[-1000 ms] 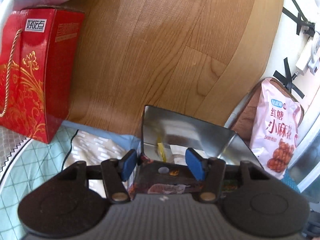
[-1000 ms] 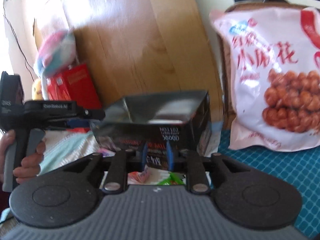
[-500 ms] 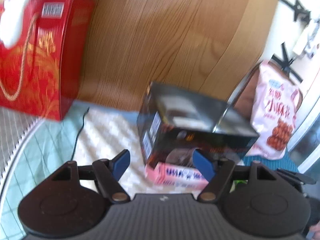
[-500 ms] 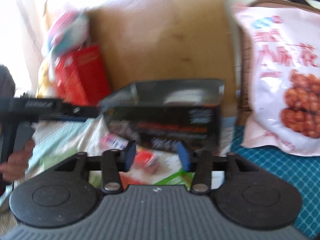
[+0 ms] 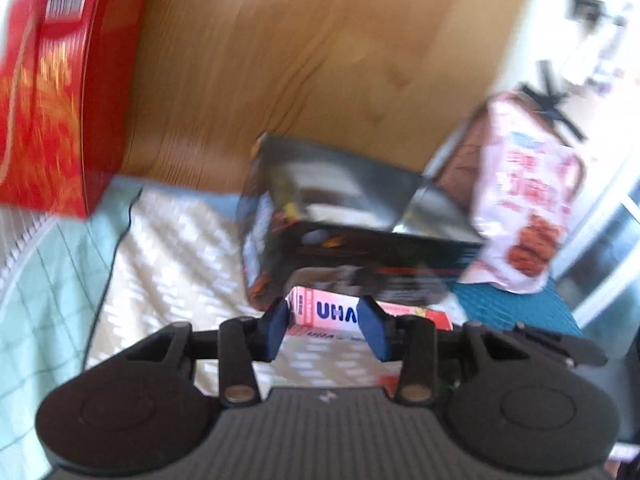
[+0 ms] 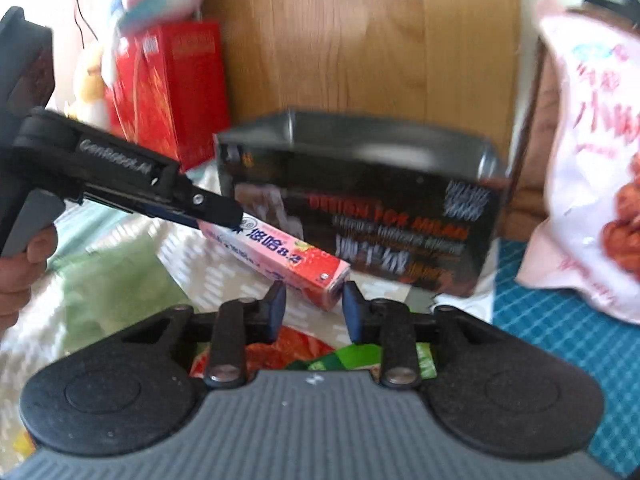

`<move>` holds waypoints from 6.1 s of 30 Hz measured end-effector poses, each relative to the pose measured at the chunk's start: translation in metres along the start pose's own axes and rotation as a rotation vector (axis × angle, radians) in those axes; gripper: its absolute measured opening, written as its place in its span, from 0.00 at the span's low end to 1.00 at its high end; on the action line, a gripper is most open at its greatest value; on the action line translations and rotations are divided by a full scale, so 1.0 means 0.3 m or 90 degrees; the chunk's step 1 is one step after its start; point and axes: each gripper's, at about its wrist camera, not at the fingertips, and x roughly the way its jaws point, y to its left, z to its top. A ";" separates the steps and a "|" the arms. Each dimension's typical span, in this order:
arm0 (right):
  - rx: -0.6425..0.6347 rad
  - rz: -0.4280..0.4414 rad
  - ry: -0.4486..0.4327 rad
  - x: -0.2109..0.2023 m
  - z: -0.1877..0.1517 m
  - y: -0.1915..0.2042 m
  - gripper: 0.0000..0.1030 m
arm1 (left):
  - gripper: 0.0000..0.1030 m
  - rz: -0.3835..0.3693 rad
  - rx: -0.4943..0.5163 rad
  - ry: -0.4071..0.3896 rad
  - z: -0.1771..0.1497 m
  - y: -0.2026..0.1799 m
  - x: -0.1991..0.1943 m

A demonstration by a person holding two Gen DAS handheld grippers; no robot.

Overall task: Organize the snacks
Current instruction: 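Grasp the pink UHA candy box with the left gripper and lift it, then lower the candy box into the black tin box and release it, then reach the left gripper to the green leaf-print packet and grasp it, then carry the green leaf-print packet into the tin box and release it, then reach the left gripper to the green cracker packet and grasp it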

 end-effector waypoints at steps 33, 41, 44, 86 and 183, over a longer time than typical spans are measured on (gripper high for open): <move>-0.059 0.134 0.093 -0.374 -0.327 0.217 0.37 | 0.41 -0.039 0.030 0.038 -0.592 -0.055 -0.463; -0.040 0.095 0.022 -0.413 -0.159 0.170 0.30 | 0.41 -0.084 0.073 -0.059 -0.375 -0.106 -0.535; -0.055 0.051 -0.036 -0.378 -0.076 0.124 0.30 | 0.41 -0.066 0.086 -0.093 -0.254 -0.129 -0.465; 0.176 0.055 0.086 0.007 -0.090 -0.112 0.49 | 0.25 -0.054 -0.108 0.015 -0.240 0.145 -0.145; 0.022 0.063 0.020 -0.016 0.060 0.107 0.33 | 0.32 -0.083 -0.042 0.002 -0.096 0.075 -0.158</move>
